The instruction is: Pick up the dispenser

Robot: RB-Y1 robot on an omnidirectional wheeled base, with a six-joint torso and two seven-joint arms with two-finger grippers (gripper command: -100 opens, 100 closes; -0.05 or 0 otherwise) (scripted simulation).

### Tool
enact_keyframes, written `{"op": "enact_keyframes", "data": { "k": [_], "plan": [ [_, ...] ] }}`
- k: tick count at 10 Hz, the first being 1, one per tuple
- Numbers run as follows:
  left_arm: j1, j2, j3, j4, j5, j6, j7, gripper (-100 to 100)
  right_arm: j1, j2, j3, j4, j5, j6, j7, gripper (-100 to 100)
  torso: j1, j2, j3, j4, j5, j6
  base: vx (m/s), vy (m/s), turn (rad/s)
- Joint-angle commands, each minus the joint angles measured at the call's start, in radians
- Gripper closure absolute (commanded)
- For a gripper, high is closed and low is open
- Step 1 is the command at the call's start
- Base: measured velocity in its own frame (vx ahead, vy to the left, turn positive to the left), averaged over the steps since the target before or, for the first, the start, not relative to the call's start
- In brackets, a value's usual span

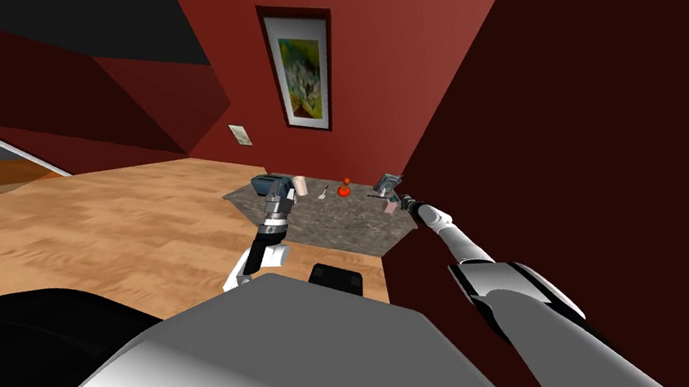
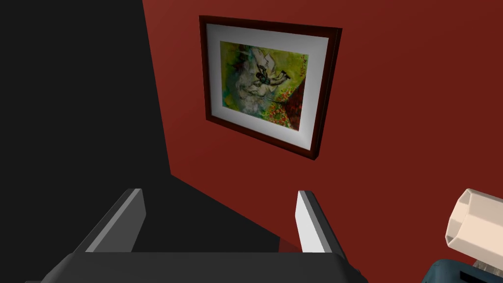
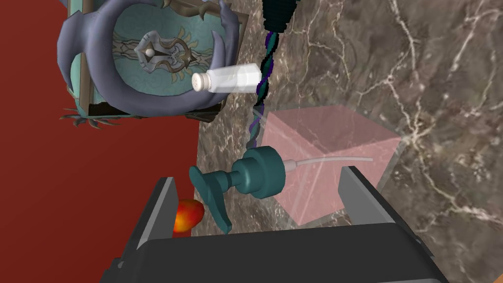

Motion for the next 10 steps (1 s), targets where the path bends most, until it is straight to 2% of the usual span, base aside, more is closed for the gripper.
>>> {"op": "enact_keyframes", "data": {
  "k": [1,2,4,5,7,8,9,10],
  "plan": [
    [0.000,0.000,0.000,0.000,0.000,0.000,0.000,0,-0.016,-0.033,-0.009,0.033,-0.005,-0.050,-0.011,-100,0.000,0.000,0.000,0.000,0.000,0.000,0.061,0.136,-0.034],
    [0.000,0.000,0.000,0.000,0.000,0.000,0.000,0,-0.016,-0.033,-0.009,0.033,-0.005,-0.058,-0.011,-100,0.000,-0.001,-0.001,0.000,0.000,0.000,0.040,0.122,-0.017],
    [0.000,0.000,0.000,0.000,0.000,0.000,0.000,0,-0.038,-0.077,-0.019,0.081,-0.014,-0.121,-0.026,-100,0.000,0.000,0.000,0.000,0.000,0.000,0.040,0.137,-0.017],
    [0.000,0.000,0.000,0.000,0.000,0.000,0.000,0,-0.038,-0.077,-0.019,0.081,-0.014,-0.132,-0.026,-100,0.001,-0.001,0.000,0.000,0.000,0.000,0.035,0.107,-0.017],
    [0.000,0.000,0.000,0.000,0.000,0.000,0.000,0,-0.062,-0.119,-0.024,0.130,-0.022,-0.197,-0.043,-100,-0.002,0.000,0.000,0.000,0.000,0.000,0.050,0.112,-0.008],
    [0.000,0.000,0.000,0.000,0.000,0.000,0.000,0,-0.062,-0.119,-0.024,0.130,-0.022,-0.208,-0.043,-100,-0.001,-0.001,0.000,0.000,0.000,0.000,0.047,0.098,-0.013],
    [0.000,0.000,0.000,0.000,0.000,0.000,0.000,0,-0.074,-0.139,-0.024,0.154,-0.026,-0.247,-0.051,-100,-0.002,-0.001,0.000,0.000,0.000,0.000,0.043,0.096,0.001],
    [0.000,0.000,0.000,0.000,0.000,0.000,0.000,0,-0.074,-0.139,-0.024,0.154,-0.026,-0.247,-0.051,-100,-0.002,-0.001,0.000,0.000,0.000,0.000,0.029,0.069,0.001]
  ]
}}
